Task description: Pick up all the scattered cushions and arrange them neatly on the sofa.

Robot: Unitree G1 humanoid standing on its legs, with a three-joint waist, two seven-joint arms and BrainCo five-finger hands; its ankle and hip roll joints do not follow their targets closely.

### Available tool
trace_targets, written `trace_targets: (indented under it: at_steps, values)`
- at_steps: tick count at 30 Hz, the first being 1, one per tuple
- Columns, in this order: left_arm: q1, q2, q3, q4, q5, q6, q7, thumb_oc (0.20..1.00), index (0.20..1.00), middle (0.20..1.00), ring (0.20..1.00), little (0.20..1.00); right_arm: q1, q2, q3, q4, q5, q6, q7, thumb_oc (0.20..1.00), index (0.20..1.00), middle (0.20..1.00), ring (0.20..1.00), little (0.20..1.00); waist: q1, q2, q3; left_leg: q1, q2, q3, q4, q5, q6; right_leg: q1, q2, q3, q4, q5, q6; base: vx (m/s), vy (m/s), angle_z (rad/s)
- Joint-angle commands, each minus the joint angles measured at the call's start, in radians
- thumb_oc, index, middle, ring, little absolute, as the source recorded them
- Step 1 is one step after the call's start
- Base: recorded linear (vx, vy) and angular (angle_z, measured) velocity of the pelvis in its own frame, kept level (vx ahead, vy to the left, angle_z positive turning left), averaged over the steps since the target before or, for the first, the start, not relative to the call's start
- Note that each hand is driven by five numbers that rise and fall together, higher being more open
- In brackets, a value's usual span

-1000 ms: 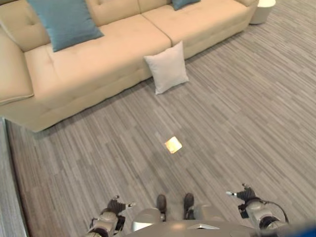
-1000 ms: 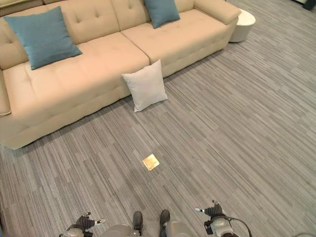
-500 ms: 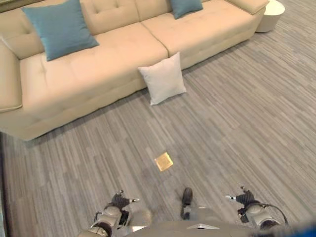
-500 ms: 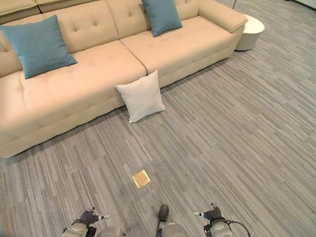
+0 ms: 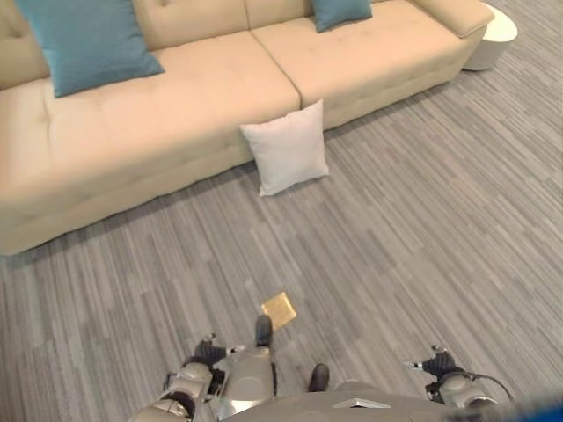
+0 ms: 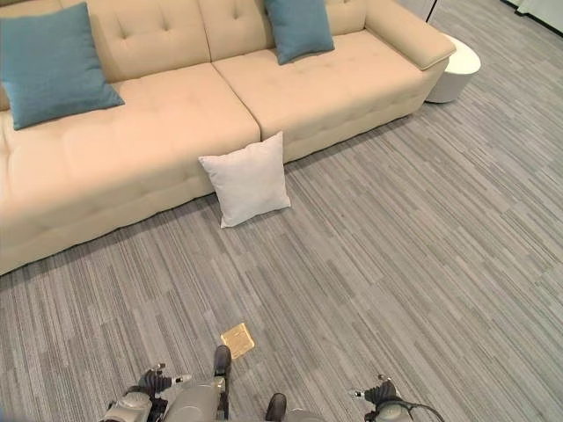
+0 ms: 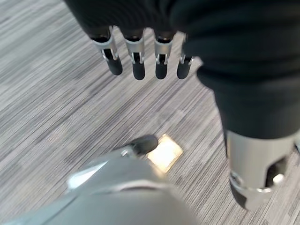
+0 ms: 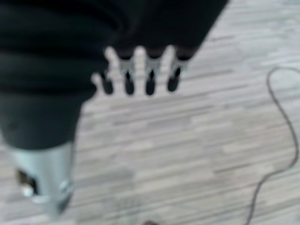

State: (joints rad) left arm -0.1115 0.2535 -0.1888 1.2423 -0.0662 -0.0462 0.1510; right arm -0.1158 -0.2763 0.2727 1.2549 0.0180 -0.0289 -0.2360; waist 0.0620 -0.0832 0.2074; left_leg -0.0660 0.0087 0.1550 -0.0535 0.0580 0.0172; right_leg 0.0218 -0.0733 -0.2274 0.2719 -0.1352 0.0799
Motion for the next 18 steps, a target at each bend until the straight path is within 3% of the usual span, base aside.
trace_targets:
  at_steps: [1,5,8,11,14,17,18]
  values:
    - [-0.004,0.029,-0.018,0.007,0.013,-0.002,0.005,1.0,1.0,1.0,1.0,1.0,-0.013,-0.012,0.001,-0.05,0.007,-0.005,0.002,1.0,1.0,1.0,1.0,1.0,0.028,-0.004,0.011,-0.022,-0.014,-0.026,0.185,-0.151,0.027,-0.114,-0.047,0.044,0.123,0.131,0.078,0.05,0.096,0.13]
    - [-0.006,0.031,-0.013,0.008,0.006,-0.005,0.007,1.0,1.0,1.0,1.0,1.0,-0.018,-0.011,0.001,-0.053,0.001,-0.001,0.007,1.0,1.0,1.0,1.0,1.0,0.015,0.012,0.017,0.042,-0.025,-0.032,0.153,-0.169,0.034,-0.167,-0.061,0.018,0.112,0.136,0.062,0.21,0.074,0.05]
    - [-0.005,0.025,-0.013,0.024,0.018,-0.006,0.005,1.0,1.0,1.0,1.0,1.0,-0.027,-0.019,-0.003,-0.055,-0.008,0.004,0.004,1.0,1.0,1.0,1.0,1.0,-0.011,0.015,0.011,0.116,-0.044,-0.048,0.105,-0.192,0.027,-0.213,-0.067,-0.013,-0.096,0.167,0.055,0.28,-0.048,0.04]
    - [-0.003,0.021,-0.012,0.033,0.024,-0.008,0.0,1.0,1.0,1.0,1.0,1.0,-0.02,-0.025,-0.004,-0.059,-0.021,0.012,0.006,1.0,1.0,1.0,1.0,1.0,-0.032,0.017,0.017,0.161,-0.046,-0.073,0.096,-0.208,0.015,-0.233,-0.061,-0.006,-0.186,0.207,0.071,0.25,-0.078,0.06]
    - [-0.002,0.017,-0.014,0.038,0.035,-0.014,0.002,1.0,1.0,1.0,1.0,1.0,-0.014,-0.028,-0.001,-0.057,-0.024,0.004,0.007,1.0,1.0,1.0,1.0,1.0,-0.035,0.011,0.009,0.18,-0.052,-0.082,0.099,-0.229,0.01,-0.209,-0.054,0.006,-0.21,0.212,0.066,0.26,-0.115,0.24]
    - [0.005,0.008,-0.018,0.041,0.04,-0.015,-0.003,1.0,1.0,1.0,1.0,1.0,-0.006,-0.026,0.005,-0.044,-0.027,0.003,0.011,1.0,1.0,1.0,1.0,1.0,-0.041,0.014,-0.016,0.2,-0.03,-0.095,0.113,-0.242,-0.014,-0.181,-0.035,0.011,-0.205,0.197,0.043,0.3,-0.169,0.42]
    - [0.004,0.004,-0.023,0.038,0.036,-0.015,-0.004,1.0,1.0,1.0,1.0,1.0,0.0,-0.023,0.005,-0.035,-0.023,-0.002,0.011,1.0,1.0,1.0,1.0,1.0,-0.041,0.013,-0.019,0.173,-0.01,-0.092,0.213,-0.193,-0.054,-0.143,-0.022,0.006,-0.219,0.187,0.023,0.22,-0.292,0.38]
